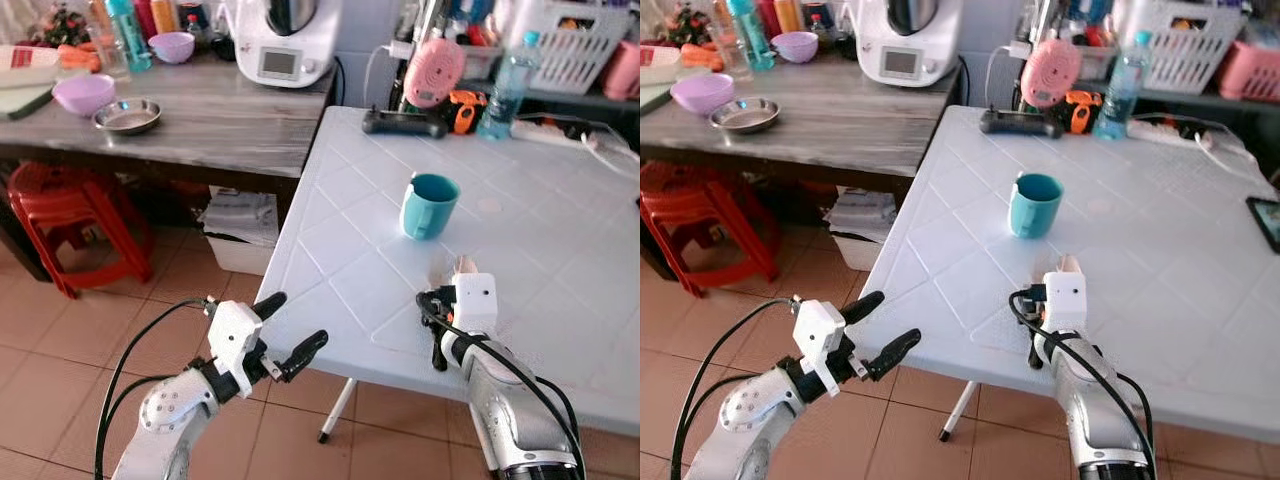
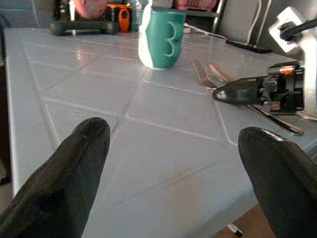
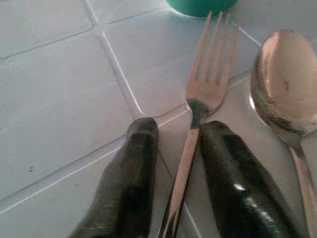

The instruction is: Setting the table

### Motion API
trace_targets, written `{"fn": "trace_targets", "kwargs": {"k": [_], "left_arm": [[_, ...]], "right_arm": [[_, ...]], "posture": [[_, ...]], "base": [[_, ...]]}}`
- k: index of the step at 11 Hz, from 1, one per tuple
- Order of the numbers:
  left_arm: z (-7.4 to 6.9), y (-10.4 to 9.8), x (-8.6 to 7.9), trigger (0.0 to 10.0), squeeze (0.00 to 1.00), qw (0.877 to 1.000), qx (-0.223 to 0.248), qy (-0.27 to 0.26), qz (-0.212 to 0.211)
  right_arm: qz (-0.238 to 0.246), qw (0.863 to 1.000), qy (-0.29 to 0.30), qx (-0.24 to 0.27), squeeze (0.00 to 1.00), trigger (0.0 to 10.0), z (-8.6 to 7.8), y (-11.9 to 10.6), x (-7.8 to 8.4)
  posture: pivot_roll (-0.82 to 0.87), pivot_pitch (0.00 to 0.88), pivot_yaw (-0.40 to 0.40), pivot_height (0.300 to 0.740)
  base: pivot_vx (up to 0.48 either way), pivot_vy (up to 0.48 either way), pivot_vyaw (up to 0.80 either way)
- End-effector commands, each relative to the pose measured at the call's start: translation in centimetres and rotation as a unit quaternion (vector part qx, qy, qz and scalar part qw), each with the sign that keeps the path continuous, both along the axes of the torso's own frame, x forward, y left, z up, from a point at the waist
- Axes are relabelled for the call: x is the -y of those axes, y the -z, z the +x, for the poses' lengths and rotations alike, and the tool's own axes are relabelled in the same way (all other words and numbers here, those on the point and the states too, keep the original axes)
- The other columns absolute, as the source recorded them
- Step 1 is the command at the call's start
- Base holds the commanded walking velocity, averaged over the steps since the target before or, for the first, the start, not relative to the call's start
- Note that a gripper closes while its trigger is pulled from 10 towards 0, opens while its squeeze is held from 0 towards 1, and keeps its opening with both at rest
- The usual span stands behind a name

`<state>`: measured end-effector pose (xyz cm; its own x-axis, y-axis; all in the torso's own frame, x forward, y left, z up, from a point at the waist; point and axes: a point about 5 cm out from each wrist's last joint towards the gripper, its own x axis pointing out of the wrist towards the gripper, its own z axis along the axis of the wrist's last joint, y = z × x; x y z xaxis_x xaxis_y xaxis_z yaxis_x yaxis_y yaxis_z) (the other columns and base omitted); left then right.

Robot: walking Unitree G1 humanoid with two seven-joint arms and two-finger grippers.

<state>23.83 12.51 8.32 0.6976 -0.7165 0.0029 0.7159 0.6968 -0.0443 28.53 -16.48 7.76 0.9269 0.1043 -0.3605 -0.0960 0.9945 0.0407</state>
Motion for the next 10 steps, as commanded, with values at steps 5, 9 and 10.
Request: {"fn": "trace_targets", "kwargs": {"k": [5, 9, 10], "left_arm": [[-0.2, -0.4, -0.3, 10.0, 0.00, 1.000, 0.006, -0.008, 0.000], [0.6, -0.3, -0.3, 10.0, 0.00, 1.000, 0.009, -0.007, 0.015], [1.1, -0.1, -0.7, 10.0, 0.00, 0.999, 0.005, -0.031, 0.022]], "right_arm": [[0.007, 0.997, -0.013, -0.076, 0.00, 0.0, -0.7, 2.7, -0.4], [0.037, 0.997, 0.026, -0.065, 0.00, 0.0, -1.4, 2.6, -0.1], [0.046, 0.997, 0.032, -0.055, 0.00, 0.0, -1.3, 2.3, -0.2]], "posture": [[0.11, 0.025, -0.020, 0.740], [0.07, 0.027, 0.026, 0.740], [0.07, 0.026, 0.027, 0.740]], "base": [[0.000, 0.000, 0.00], [0.000, 0.000, 0.00], [0.000, 0.000, 0.00]]}}
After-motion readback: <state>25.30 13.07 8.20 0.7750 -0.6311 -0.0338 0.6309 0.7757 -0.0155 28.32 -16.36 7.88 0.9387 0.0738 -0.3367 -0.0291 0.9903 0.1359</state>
